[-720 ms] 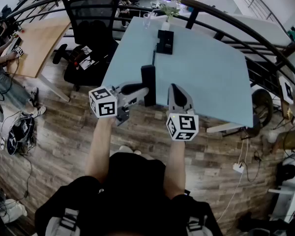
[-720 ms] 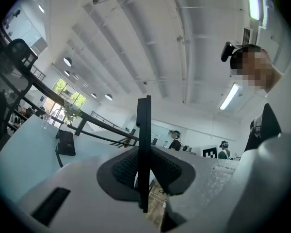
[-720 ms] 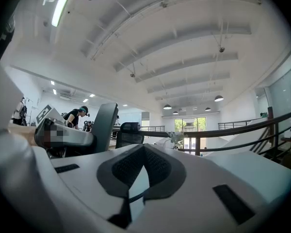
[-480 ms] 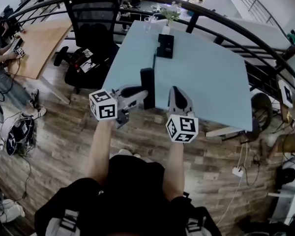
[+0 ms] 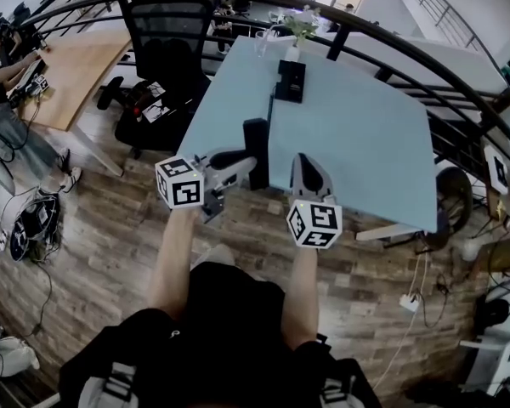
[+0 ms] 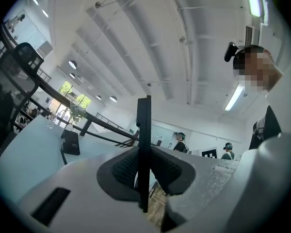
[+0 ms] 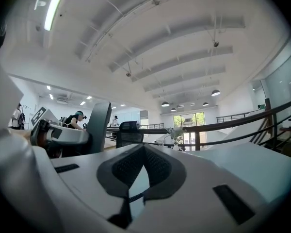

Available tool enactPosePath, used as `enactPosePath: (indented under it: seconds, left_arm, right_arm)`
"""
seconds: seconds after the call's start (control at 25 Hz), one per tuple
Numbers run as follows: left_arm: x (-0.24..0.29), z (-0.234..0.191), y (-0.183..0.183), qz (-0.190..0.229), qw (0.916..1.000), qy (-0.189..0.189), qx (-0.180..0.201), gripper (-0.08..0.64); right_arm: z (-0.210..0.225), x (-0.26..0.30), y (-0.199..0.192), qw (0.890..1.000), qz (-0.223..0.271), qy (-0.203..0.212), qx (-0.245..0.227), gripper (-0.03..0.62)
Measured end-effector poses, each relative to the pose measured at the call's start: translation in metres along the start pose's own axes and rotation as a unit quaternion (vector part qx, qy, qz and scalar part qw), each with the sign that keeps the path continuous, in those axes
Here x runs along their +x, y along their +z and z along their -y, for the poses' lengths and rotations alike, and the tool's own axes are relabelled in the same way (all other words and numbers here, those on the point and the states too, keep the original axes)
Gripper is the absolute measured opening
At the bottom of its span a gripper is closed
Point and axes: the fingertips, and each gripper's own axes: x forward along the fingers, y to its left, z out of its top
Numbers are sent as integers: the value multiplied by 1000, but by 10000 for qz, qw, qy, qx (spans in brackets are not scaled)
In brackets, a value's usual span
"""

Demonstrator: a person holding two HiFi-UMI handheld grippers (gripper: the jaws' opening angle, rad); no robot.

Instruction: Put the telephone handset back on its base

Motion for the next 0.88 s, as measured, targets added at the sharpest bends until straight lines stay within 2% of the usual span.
enactPosePath:
  seconds: [0.16,0.28,0.44,0.76,0.88]
  left_arm:
    - [-1,-6,-1,40,10000,-14,-49,66]
    - [0,-24,-4,81,9998,79,-186,66]
    - [20,-44,-12,24,9994,-57,-348,66]
    - [54,-130,9,65,9979,-125,-632,66]
    - [61,-168,26,133,9975,-138,-676,66]
  right_arm:
    - [1,-1,-8,10000,-11,-22,26,-14]
    - [17,2,-13,9995,-12,-304,85,-14]
    - [48,13,-22,9981,-112,-582,143,-14]
    - [68,100,-43,9976,-503,-467,121,-14]
    - [75,139,-41,9968,-538,-593,-41,-14]
